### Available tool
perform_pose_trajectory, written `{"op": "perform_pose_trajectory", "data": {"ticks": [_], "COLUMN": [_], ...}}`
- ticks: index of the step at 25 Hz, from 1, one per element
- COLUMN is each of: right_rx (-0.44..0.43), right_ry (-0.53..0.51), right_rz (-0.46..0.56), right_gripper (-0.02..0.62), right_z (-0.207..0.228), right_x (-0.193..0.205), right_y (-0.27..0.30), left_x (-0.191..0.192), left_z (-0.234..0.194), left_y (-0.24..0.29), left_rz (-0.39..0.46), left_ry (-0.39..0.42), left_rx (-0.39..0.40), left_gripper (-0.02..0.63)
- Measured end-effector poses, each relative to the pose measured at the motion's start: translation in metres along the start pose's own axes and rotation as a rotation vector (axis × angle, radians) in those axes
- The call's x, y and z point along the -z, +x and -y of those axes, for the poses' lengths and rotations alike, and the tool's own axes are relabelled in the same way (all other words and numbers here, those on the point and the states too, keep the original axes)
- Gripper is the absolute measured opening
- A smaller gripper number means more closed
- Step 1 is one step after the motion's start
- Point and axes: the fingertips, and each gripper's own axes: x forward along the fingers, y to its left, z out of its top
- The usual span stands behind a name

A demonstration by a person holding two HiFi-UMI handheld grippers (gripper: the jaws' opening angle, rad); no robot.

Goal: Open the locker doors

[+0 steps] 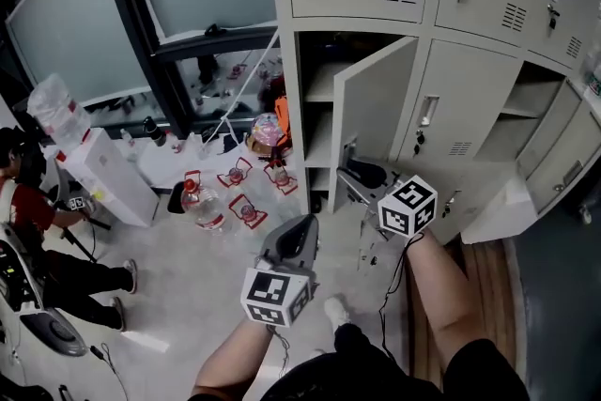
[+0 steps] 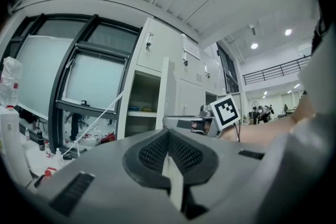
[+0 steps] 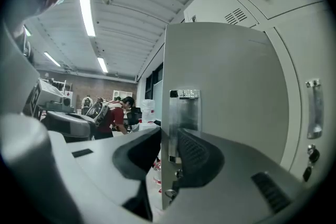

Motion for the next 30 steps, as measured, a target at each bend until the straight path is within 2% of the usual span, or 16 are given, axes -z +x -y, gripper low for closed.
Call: {"op": "perform_pose_trajectory", "data": {"ticks": [3, 5, 6, 7, 8, 12, 15, 16, 22, 30], "right_rx": [-0.004, 0.043, 0.089, 0.148, 0.215, 0.451, 0.572, 0.594, 0.583, 0.575], "right_ry": [0.013, 0.011, -0.001, -0.019, -0.04, -0.115, -0.113, -0.107, -0.1, -0.063], "right_rz": [0.001, 0.005, 0.003, -0.006, -0.021, -0.087, -0.115, -0.125, -0.132, -0.126], "right_gripper": [0.101, 0.107, 0.113, 0.137, 0.187, 0.274, 0.276, 0.259, 0.16, 0.15], "right_z": [-0.001, -0.002, -0.002, -0.001, 0.001, 0.004, 0.01, 0.011, 0.002, 0.006], "right_x": [0.0, 0.001, 0.002, 0.003, 0.006, 0.014, 0.018, 0.02, 0.026, 0.03], "right_y": [-0.014, -0.021, -0.024, -0.025, -0.026, -0.022, -0.018, -0.018, -0.032, -0.081], "left_x": [-0.001, -0.001, -0.001, -0.001, -0.001, -0.002, -0.003, -0.004, -0.008, 0.006], "left_z": [0.009, 0.013, 0.014, 0.015, 0.016, 0.023, 0.022, 0.02, 0.017, 0.046], "left_y": [-0.007, -0.014, -0.017, -0.02, -0.022, -0.031, -0.038, -0.041, -0.051, -0.043], "left_rz": [0.006, 0.01, 0.011, 0.012, 0.013, 0.019, 0.02, 0.021, 0.03, 0.014], "left_ry": [0.005, 0.008, 0.008, 0.006, 0.003, 0.001, 0.003, 0.003, 0.0, -0.016], "left_rx": [0.02, 0.028, 0.03, 0.032, 0.033, 0.037, 0.03, 0.024, -0.002, 0.042], "left_gripper": [0.0, 0.002, 0.0, 0.0, 0.0, 0.002, 0.0, 0.0, 0.001, 0.001]}}
